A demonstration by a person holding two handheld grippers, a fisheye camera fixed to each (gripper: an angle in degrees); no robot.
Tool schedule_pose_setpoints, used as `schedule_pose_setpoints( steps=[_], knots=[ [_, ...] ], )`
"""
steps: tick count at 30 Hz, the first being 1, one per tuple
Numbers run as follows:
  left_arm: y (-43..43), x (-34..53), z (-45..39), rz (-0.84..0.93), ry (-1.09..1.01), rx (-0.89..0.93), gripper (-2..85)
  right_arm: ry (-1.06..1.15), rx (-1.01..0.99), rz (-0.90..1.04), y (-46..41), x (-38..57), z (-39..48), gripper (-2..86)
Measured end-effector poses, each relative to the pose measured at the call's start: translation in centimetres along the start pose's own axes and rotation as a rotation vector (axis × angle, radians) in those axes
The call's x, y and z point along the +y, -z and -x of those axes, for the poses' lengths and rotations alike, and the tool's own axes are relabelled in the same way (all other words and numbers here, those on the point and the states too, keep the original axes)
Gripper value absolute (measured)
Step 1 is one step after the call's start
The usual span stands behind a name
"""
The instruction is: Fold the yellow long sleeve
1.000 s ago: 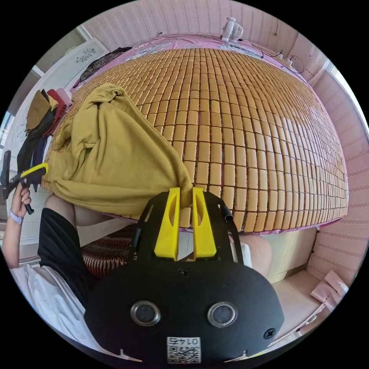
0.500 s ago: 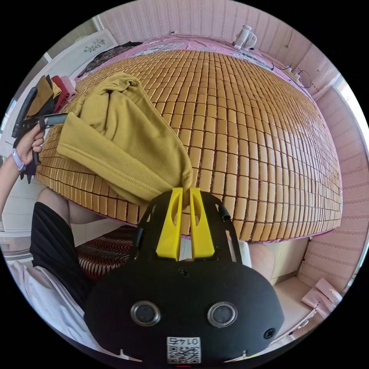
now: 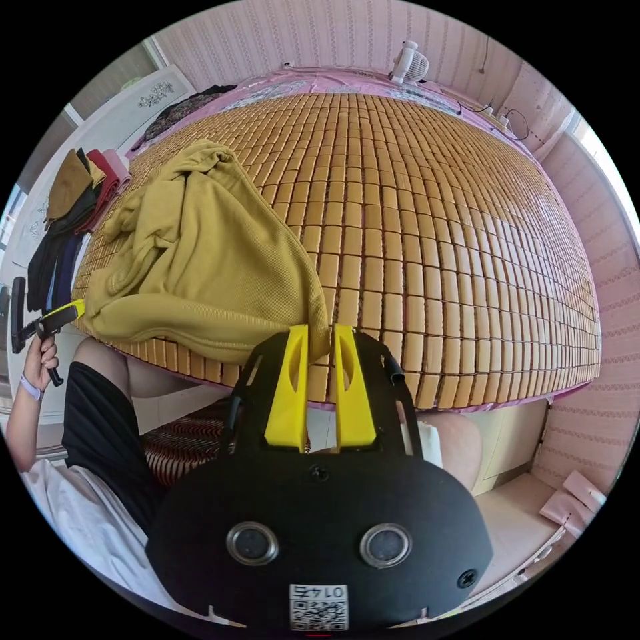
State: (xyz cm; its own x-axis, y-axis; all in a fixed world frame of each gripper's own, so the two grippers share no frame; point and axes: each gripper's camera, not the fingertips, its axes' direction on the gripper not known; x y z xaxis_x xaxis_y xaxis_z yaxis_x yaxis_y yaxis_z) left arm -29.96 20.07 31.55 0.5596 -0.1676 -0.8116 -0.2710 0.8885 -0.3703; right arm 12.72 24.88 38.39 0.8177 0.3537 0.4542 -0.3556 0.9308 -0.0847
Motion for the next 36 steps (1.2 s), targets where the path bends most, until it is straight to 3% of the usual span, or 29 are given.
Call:
schedule_pose_setpoints(
  steps=[8, 11, 17, 19, 22, 27, 36],
  knots=[
    [0.8, 1.9, -4.1, 0.039, -0.033, 0.049, 13.2, -0.048, -0.154, -0.074, 2.8, 1.8, -2.5, 10.5],
    [0.7, 2.7, -6.0, 0.063, -0.114, -0.040, 13.2, -0.059, -0.159, -0.008, 2.1, 2.1, -2.7, 10.3],
    [-1.0, 3.3, -10.5, 0.158, -0.262, -0.179, 7.6, -0.071, -0.142, 0.018, 3.4, 3.6, -3.9, 6.5],
    [-1.3, 3.7, -11.9, 0.171, -0.299, -0.284, 4.5, -0.112, -0.260, -0.012, 4.8, 4.8, -5.5, 4.0],
    [0.3, 4.2, -13.0, 0.154, -0.287, -0.254, 2.6, -0.164, -0.375, -0.051, 6.7, 6.4, -7.4, 3.0],
    [11.5, 5.1, -13.6, -0.117, -0.253, 0.021, 0.8, -0.271, -0.682, -0.252, 13.0, 8.6, -11.3, 2.2],
    [41.1, 4.6, -19.9, -0.761, -0.430, 0.132, -0.5, 0.132, -0.909, -0.772, 38.0, 5.8, -8.9, 1.5]
  ],
)
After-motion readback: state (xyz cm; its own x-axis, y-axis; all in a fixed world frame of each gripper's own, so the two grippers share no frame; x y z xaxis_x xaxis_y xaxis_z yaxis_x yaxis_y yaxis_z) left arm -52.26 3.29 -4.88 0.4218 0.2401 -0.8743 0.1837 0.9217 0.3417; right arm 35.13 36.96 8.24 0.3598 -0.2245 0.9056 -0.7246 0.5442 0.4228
